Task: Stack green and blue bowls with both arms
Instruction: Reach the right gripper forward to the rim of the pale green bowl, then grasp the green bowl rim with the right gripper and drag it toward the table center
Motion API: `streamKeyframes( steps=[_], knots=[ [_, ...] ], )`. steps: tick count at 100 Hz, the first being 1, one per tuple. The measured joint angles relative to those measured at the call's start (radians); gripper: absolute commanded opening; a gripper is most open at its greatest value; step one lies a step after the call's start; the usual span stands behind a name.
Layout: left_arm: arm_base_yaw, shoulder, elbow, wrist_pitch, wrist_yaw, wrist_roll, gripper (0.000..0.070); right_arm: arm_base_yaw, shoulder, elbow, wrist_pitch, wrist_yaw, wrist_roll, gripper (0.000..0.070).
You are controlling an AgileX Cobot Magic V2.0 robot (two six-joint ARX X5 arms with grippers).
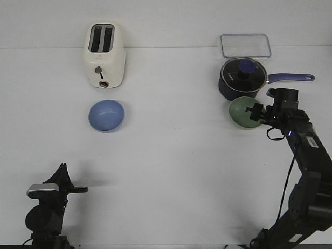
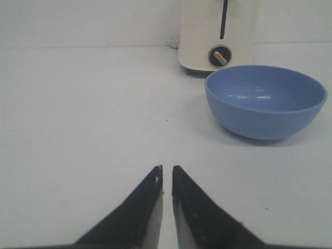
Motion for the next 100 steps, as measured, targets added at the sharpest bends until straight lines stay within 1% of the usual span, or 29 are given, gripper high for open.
streamKeyframes(
  steps=[3, 12, 21, 24, 28, 29, 44, 59, 74, 82, 90, 100],
  knots=[
    [0.0, 0.0, 0.0, 0.0, 0.0, 0.0, 0.0015, -0.001, 0.013, 0.003, 0.015, -0.013, 0.0, 0.0369],
    [0.0, 0.0, 0.0, 0.0, 0.0, 0.0, 0.0015, -0.002, 0.04, 0.003, 0.037, -0.033, 0.001, 0.0258],
    [0.0, 0.0, 0.0, 0.0, 0.0, 0.0, 0.0015, -0.002, 0.058, 0.003, 0.044, -0.051, 0.011, 0.0215],
    [0.0, 0.0, 0.0, 0.0, 0.0, 0.0, 0.0015, -0.002, 0.063, 0.003, 0.044, -0.055, 0.016, 0.0148],
    [0.0, 0.0, 0.0, 0.0, 0.0, 0.0, 0.0015, -0.002, 0.068, 0.003, 0.044, -0.057, 0.021, 0.0019],
    [0.0, 0.0, 0.0, 0.0, 0.0, 0.0, 0.0015, -0.002, 0.069, 0.003, 0.043, -0.057, 0.024, 0.0],
    [0.0, 0.0, 0.0, 0.0, 0.0, 0.0, 0.0015, -0.003, 0.058, 0.003, 0.042, -0.08, 0.033, 0.0],
    [0.0, 0.0, 0.0, 0.0, 0.0, 0.0, 0.0015, -0.004, 0.015, 0.003, 0.014, -0.08, 0.035, 0.0],
    [0.0, 0.0, 0.0, 0.0, 0.0, 0.0, 0.0015, -0.007, -0.114, 0.002, -0.084, -0.165, 0.035, 0.0],
    [0.0, 0.0, 0.0, 0.0, 0.0, 0.0, 0.0015, 0.005, -0.223, -0.021, -0.1, -0.207, 0.035, 0.0],
    [0.0, 0.0, 0.0, 0.0, 0.0, 0.0, 0.0015, 0.047, -0.347, -0.095, -0.099, -0.225, 0.035, 0.0],
    [0.0, 0.0, 0.0, 0.0, 0.0, 0.0, 0.0015, 0.162, -0.484, -0.23, -0.093, -0.231, 0.047, 0.0]
  ],
)
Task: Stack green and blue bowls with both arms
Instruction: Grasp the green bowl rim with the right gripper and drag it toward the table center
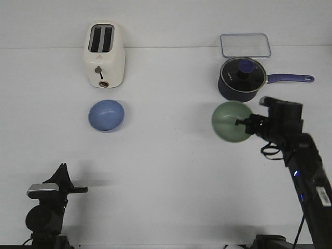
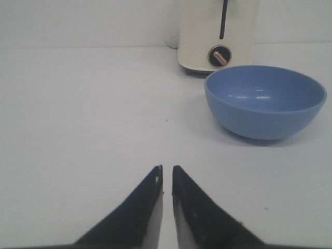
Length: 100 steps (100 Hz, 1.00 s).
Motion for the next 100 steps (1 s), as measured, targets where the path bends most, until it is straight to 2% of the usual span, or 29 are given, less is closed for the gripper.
streamKeyframes(
  steps=[16, 36, 47, 80, 85, 95, 100],
  knots=[
    [0.0, 0.0, 0.0, 0.0, 0.0, 0.0, 0.0015, 0.246, -0.123, -0.192, 0.061, 0.016, 0.069, 0.0],
    [0.0, 0.0, 0.0, 0.0, 0.0, 0.0, 0.0015, 0.5, -0.073, -0.278, 0.14, 0.142, 0.166, 0.0],
    [0.0, 0.0, 0.0, 0.0, 0.0, 0.0, 0.0015, 0.56, -0.013, -0.278, 0.197, 0.157, 0.191, 0.0],
    [0.0, 0.0, 0.0, 0.0, 0.0, 0.0, 0.0015, 0.612, 0.117, -0.278, 0.226, 0.161, 0.211, 0.0004],
    [0.0, 0.0, 0.0, 0.0, 0.0, 0.0, 0.0015, 0.616, 0.121, -0.278, 0.229, 0.16, 0.212, 0.0067],
    [0.0, 0.0, 0.0, 0.0, 0.0, 0.0, 0.0015, 0.623, 0.121, -0.278, 0.226, 0.161, 0.212, 0.0361],
    [0.0, 0.0, 0.0, 0.0, 0.0, 0.0, 0.0015, 0.627, 0.122, -0.278, 0.227, 0.161, 0.212, 0.0414]
  ],
)
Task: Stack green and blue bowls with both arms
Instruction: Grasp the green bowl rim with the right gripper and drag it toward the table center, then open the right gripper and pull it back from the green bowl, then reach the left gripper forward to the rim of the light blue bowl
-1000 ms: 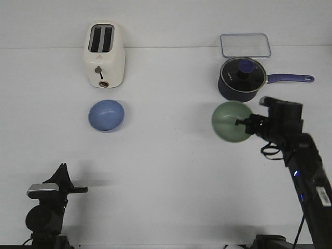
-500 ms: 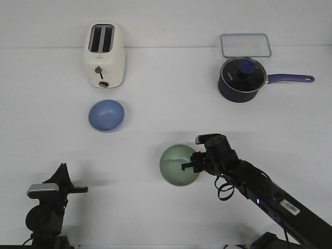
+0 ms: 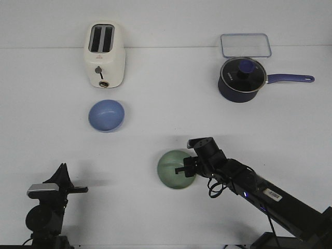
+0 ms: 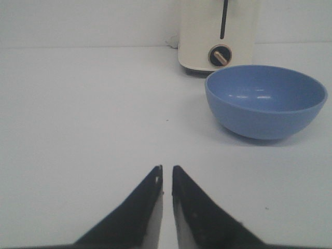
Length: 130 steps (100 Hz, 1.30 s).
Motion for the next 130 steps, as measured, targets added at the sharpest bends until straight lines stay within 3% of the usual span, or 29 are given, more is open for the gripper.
streamKeyframes(
  steps=[30, 61, 70, 83, 108, 130],
  knots=[
    [0.0, 0.0, 0.0, 0.0, 0.0, 0.0, 0.0015, -0.003, -0.153, 0.0, -0.018, 0.024, -0.053, 0.0411],
    [0.0, 0.0, 0.0, 0.013, 0.0, -0.006, 0.0015, 0.095, -0.665, -0.079, -0.084, 0.272, -0.149, 0.0407],
    [0.0, 0.0, 0.0, 0.03, 0.001, -0.056, 0.0015, 0.126, -0.816, -0.154, -0.082, 0.325, -0.157, 0.0398],
    [0.0, 0.0, 0.0, 0.023, 0.005, -0.2, 0.0015, 0.138, -0.962, -0.24, -0.085, 0.352, -0.159, 0.0398],
    [0.0, 0.004, 0.014, 0.034, 0.055, -0.401, 0.0011, 0.138, -1.016, -0.262, -0.093, 0.359, -0.159, 0.0398],
    [0.0, 0.278, 0.334, -0.043, 0.073, -0.459, 0.0035, 0.138, -1.016, -0.262, -0.097, 0.365, -0.159, 0.0398]
  ],
)
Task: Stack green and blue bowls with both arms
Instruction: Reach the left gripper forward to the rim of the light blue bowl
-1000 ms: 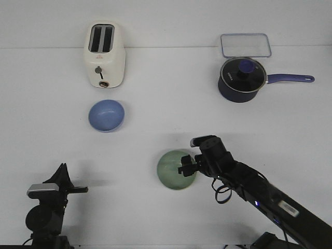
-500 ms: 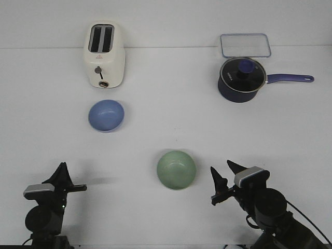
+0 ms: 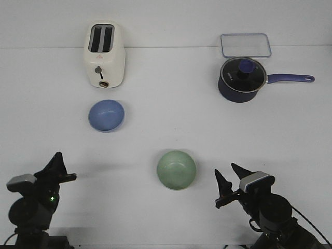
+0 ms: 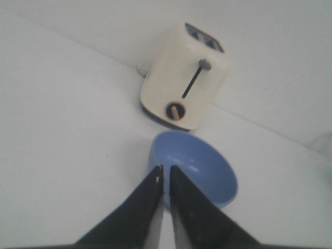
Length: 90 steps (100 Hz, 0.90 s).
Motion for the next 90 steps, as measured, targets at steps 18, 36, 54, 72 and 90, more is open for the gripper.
streamKeyframes(
  steps=[18, 36, 54, 72, 90],
  knots=[
    [0.0, 0.432, 0.357, -0.196, 0.074, 0.084, 0.0468, 0.0, 0.0, 0.0, 0.0, 0.002, 0.0, 0.0398],
    [0.002, 0.847, 0.621, -0.327, 0.076, 0.132, 0.0468, 0.0, 0.0, 0.0, 0.0, 0.002, 0.0, 0.0398],
    [0.002, 1.17, 0.792, -0.365, 0.121, 0.135, 0.0468, 0.0, 0.0, 0.0, 0.0, 0.005, -0.001, 0.0398],
    [0.002, 1.382, 0.867, -0.369, 0.13, 0.135, 0.0462, 0.0, 0.0, 0.0, 0.0, 0.005, -0.003, 0.0398],
    [0.001, 1.45, 0.875, -0.332, 0.131, 0.135, 0.0337, 0.0, 0.0, 0.0, 0.0, 0.005, -0.003, 0.0398]
  ],
)
